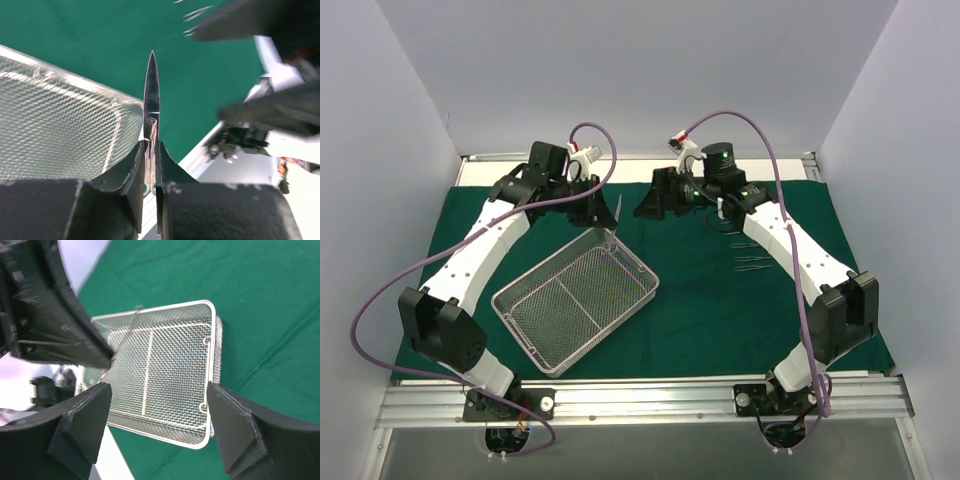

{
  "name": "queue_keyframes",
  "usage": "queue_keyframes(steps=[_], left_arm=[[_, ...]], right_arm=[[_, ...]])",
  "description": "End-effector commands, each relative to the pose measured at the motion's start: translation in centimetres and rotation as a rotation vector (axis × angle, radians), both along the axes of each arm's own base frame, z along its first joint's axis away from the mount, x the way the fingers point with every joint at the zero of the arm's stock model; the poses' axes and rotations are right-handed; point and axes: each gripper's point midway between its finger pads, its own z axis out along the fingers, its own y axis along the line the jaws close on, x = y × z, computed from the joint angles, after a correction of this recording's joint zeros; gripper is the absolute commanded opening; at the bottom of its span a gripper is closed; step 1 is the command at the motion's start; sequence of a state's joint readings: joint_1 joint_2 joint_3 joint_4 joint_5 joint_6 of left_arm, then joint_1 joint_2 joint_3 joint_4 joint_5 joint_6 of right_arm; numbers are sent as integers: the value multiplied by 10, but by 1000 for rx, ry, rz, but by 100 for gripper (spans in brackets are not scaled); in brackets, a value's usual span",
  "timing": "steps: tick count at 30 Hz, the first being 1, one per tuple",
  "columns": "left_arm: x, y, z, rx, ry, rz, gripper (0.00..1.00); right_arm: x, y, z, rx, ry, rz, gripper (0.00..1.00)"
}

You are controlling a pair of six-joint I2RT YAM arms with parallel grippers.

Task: Open and lay out the surgical kit
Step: Adjust the medical item.

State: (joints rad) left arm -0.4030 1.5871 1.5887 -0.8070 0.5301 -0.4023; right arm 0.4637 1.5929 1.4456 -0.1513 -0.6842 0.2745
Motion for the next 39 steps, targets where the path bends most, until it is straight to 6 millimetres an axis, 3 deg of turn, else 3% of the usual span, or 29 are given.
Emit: queue_keyframes(steps=[1,5,13,18,21,39], left_arm=[[-4,-19,57,-189,-128,-79,2],[-12,-29,67,-284,-105,-112,2],[-17,-42,84,-411,-103,-184,2],[-15,-46,88,-441,-95,-188,2],[-15,-48,91,-458,-95,-191,2],[-13,-52,92,-500,-77,-198,2]], right_arm=[[-9,-1,49,217,-41,103,77],[-18,-7,69,329,-42,177,70],[-32,-6,90,427,-49,231,70],[-32,-5,92,428,-46,239,66],[-31,-5,89,428,-30,242,59],[-30,5,94,486,-20,283,48]])
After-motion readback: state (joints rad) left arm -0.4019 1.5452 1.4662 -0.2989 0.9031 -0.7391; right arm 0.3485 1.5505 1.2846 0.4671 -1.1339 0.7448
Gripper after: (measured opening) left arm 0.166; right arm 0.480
